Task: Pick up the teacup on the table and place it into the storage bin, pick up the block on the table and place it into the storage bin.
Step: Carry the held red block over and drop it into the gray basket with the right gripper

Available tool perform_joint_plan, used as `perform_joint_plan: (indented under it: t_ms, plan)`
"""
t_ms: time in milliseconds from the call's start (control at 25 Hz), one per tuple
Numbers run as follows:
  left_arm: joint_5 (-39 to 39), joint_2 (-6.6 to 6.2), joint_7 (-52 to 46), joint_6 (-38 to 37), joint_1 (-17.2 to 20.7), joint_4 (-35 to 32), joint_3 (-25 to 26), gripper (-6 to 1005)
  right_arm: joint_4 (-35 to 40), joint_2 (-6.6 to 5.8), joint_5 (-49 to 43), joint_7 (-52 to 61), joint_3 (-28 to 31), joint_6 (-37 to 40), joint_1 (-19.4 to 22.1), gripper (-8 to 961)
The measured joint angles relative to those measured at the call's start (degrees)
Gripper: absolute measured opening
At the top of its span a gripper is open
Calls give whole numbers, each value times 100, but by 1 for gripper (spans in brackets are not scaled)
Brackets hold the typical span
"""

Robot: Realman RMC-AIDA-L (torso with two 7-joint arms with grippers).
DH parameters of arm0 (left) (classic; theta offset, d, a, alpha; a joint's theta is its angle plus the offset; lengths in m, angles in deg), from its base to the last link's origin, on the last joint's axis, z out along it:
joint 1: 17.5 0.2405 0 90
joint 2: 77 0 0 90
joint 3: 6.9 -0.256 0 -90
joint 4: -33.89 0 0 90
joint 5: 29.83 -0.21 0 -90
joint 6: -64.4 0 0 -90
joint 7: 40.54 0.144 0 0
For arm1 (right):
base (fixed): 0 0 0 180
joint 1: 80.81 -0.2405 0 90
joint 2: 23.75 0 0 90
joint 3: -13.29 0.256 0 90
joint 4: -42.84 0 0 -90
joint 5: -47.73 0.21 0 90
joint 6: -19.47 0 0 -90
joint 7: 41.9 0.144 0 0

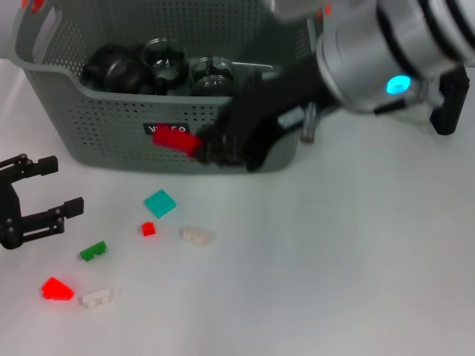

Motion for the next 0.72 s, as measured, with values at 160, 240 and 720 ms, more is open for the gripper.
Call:
perform_joint_plan:
  t_ms: [160, 240, 720]
  plan:
    - [0, 0, 8, 1, -5, 16, 4, 784, -54, -2, -180, -57, 380, -98, -310, 208]
    - [0, 1, 8, 1, -23, 34, 6, 784, -249, 2, -376, -89, 546, -394, -527, 209]
    - [79, 27, 1, 65, -164, 205, -50, 785, -3179, -8, -1187, -226, 577, -3350, -1772, 214]
